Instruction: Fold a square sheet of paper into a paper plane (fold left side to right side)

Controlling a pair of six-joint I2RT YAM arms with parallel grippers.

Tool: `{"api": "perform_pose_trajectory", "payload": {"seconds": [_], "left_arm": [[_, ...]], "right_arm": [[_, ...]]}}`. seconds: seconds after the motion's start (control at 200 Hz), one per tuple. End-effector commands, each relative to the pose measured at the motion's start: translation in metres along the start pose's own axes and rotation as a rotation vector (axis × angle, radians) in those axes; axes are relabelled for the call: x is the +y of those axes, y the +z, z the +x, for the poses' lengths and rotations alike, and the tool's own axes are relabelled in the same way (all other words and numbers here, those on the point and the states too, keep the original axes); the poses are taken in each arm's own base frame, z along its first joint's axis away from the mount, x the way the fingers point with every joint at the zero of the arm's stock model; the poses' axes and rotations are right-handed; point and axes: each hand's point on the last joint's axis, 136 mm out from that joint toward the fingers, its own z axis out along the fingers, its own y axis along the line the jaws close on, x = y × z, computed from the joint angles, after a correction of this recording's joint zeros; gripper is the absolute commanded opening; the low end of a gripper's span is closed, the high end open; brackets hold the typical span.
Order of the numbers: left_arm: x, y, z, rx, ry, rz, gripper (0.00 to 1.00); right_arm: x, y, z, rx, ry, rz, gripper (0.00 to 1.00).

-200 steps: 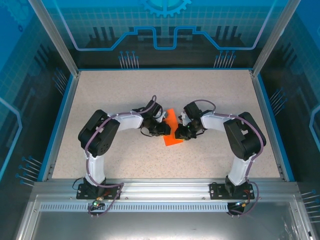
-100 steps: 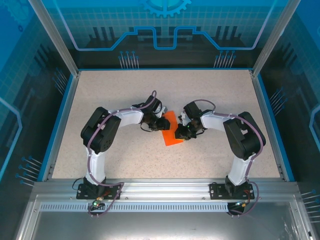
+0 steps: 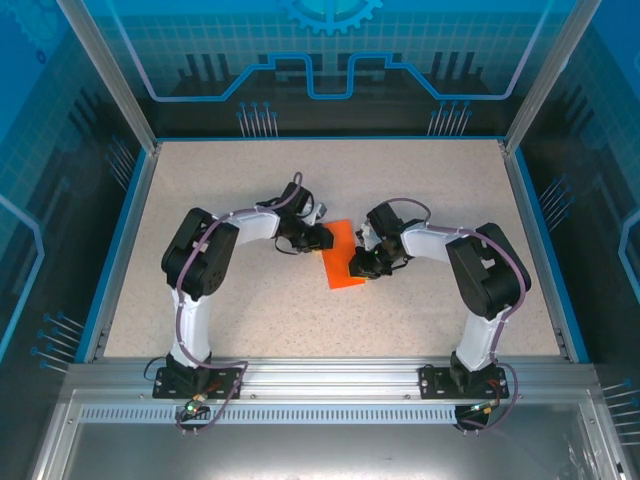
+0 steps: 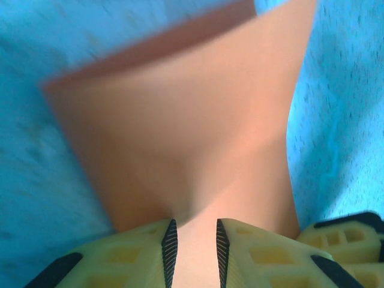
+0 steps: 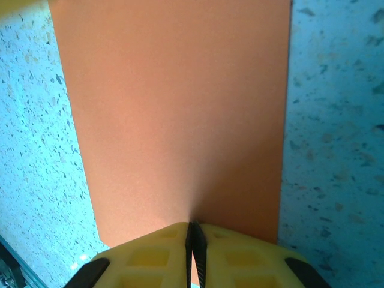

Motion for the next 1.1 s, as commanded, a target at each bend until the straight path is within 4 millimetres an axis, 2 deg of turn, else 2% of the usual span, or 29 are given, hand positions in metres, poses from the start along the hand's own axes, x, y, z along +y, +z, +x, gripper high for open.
{"api": "perform_pose_trajectory", "payload": {"seconds": [0.0,0.145,0.255,0.385,0.51,0.67,0.745,0.88,0.99,1.095], "left_arm": [[0.048,-0.009,-0.037,-0.089,-0.040,-0.117,0.29],[0.057,-0.018,-0.063,-0.126,-0.081,-0.092,0.29],[0.047,-0.031,-0.070,-0.163,-0.060,-0.064,0.29],[0.036,-0.047,-0.060,-0.193,-0.044,-0.037,0.29],[0.013,-0.057,-0.045,-0.202,-0.026,0.065,0.29],[-0.019,-0.038,-0.020,-0.116,-0.001,0.190,0.28],[-0.025,-0.026,-0.016,-0.092,0.012,0.197,0.28],[-0.016,-0.008,-0.023,-0.079,-0.003,0.160,0.28],[-0.008,-0.002,-0.034,-0.085,0.002,0.110,0.28],[0.008,0.003,-0.043,-0.096,-0.008,0.032,0.28]], "right_arm": [[-0.053,0.016,0.045,0.137,0.078,0.196,0.15],[-0.053,0.016,0.046,0.137,0.079,0.192,0.15],[-0.051,0.016,0.045,0.132,0.077,0.187,0.15],[-0.050,0.017,0.043,0.128,0.076,0.186,0.15],[-0.049,0.018,0.042,0.130,0.077,0.185,0.15],[-0.049,0.019,0.042,0.136,0.077,0.187,0.15],[-0.049,0.020,0.041,0.137,0.076,0.185,0.15],[-0.048,0.020,0.043,0.139,0.072,0.188,0.15],[-0.048,0.019,0.043,0.140,0.072,0.189,0.15],[-0.047,0.018,0.043,0.139,0.073,0.189,0.15]]}}
